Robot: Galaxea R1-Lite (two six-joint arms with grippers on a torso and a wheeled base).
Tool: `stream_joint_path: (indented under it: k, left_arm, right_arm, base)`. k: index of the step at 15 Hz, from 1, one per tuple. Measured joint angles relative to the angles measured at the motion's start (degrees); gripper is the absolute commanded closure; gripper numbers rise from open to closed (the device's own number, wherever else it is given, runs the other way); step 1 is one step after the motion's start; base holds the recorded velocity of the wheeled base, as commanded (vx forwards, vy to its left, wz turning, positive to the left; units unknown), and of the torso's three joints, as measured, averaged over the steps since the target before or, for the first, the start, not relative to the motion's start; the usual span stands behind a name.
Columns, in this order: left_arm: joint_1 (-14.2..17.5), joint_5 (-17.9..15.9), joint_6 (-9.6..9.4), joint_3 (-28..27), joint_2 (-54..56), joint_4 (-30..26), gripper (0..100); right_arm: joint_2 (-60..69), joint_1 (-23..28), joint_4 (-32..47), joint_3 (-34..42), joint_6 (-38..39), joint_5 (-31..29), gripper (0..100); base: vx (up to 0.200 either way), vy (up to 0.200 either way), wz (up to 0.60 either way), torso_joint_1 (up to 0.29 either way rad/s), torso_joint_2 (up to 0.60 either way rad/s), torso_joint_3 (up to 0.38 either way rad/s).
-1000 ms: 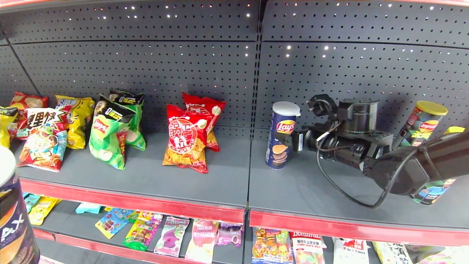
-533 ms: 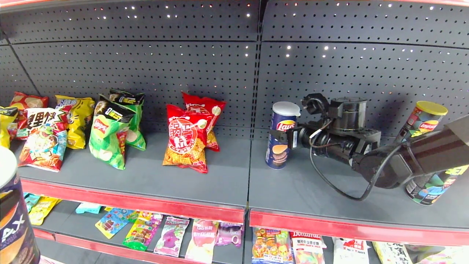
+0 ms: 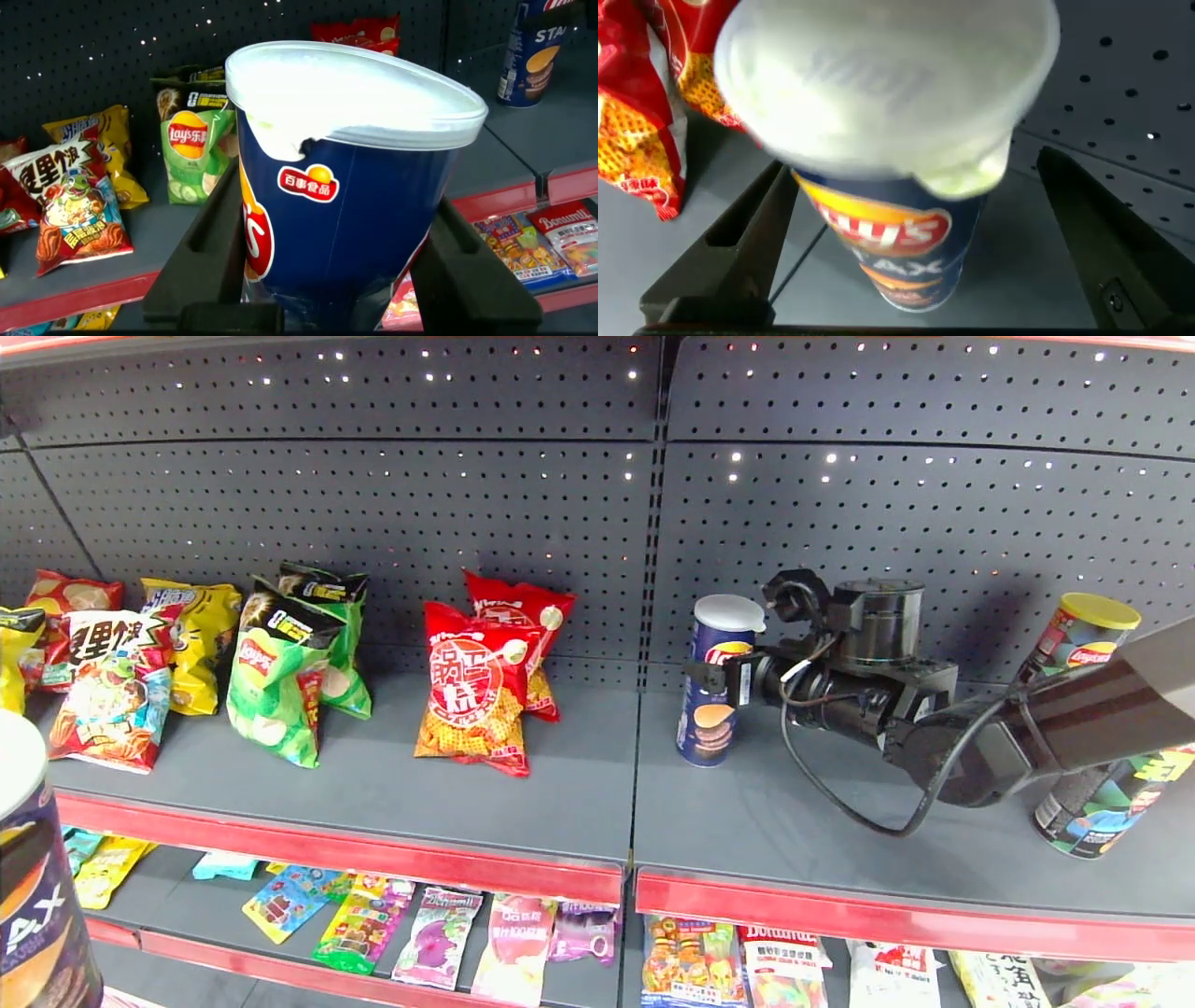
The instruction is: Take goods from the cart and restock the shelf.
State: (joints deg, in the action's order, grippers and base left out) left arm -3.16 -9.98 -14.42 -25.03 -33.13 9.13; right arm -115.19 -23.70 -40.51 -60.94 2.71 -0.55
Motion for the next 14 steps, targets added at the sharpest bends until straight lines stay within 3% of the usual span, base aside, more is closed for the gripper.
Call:
stream_joint_path:
  k: [4, 14]
  left_arm:
    - [0.0, 0.0, -0.82, 0.0, -0.2, 0.0, 100]
    - [0.0, 0.1, -0.77, 0.3, -0.5, -0.1, 100]
  right_arm:
    - [-0.9, -0.1, 0.0, -1.5, 1.5, 0.0, 0]
    - [-2.8, 0.0, 0.0, -4.1, 1.5, 0.2, 0]
  base:
    - [0.000, 0.000, 0.00, 0.000, 0.00, 0.000]
    - [0.000, 0.000, 0.00, 0.000, 0.00, 0.000]
